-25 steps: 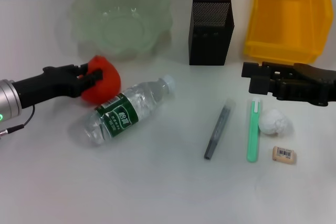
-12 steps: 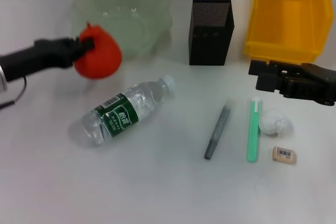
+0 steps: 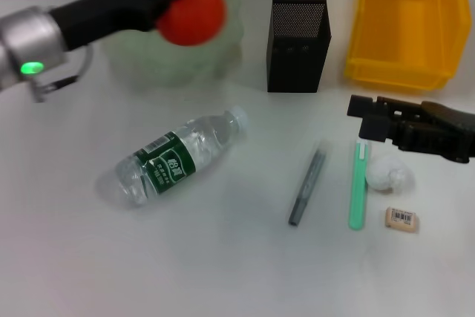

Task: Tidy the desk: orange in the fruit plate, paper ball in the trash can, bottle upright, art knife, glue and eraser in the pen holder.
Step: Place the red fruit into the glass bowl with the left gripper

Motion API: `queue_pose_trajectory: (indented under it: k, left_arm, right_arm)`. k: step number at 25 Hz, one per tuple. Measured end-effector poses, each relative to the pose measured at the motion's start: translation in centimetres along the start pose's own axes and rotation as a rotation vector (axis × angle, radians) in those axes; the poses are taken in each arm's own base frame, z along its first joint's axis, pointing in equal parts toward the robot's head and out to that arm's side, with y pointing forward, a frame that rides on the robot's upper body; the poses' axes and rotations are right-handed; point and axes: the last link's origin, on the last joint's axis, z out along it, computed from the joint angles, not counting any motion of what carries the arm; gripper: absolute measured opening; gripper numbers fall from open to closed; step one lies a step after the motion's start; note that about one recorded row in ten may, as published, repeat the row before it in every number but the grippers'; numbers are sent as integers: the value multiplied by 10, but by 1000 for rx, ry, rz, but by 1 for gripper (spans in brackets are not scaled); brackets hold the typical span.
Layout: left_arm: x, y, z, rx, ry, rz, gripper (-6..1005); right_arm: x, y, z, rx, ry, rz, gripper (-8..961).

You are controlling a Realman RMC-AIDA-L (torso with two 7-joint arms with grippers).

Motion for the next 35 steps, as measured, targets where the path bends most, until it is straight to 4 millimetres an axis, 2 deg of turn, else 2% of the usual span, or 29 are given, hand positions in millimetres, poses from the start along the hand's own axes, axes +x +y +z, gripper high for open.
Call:
queue_pose_trajectory:
  k: [2,3,5,8,15,24,28,30,31,33,34,35]
  left_arm:
    - [0,0,0,0,0,0,85]
    - [-9,-1,23,47,-24,60,82]
    - [-16,-7,34,115,-33,101,74]
    - [-17,-12,39,180,-19,150,88]
    - [-2,-25,44,277,16,267,120]
    - [-16,-18,48,244,-49,281,161]
    - [-17,-17,48,243,-45,266,180]
    - [-18,-16,48,240,-40,247,189]
    - [-18,-16,48,240,-40,247,232]
    - [-18,-16,48,238,-37,239,317]
    - [-17,-16,47,234,-32,228,360]
    - [-17,-14,47,225,-24,214,403]
  right_arm:
    - [2,0,0,-5,-3,5,838]
    - [4,1,1,-11,-5,8,838]
    - [9,2,1,-20,-8,12,837]
    - [12,3,1,-21,-11,17,837]
    - [19,3,3,-32,-20,37,837]
    - [16,3,3,-35,-28,31,837]
    - [9,4,3,-43,-15,13,836]
    - [-6,6,1,-31,24,5,836]
    - [-6,6,1,-31,24,5,835]
    - [-19,9,0,-11,56,-6,835]
    - [-26,12,0,6,77,-12,834]
    - [-43,18,-1,50,121,-25,834]
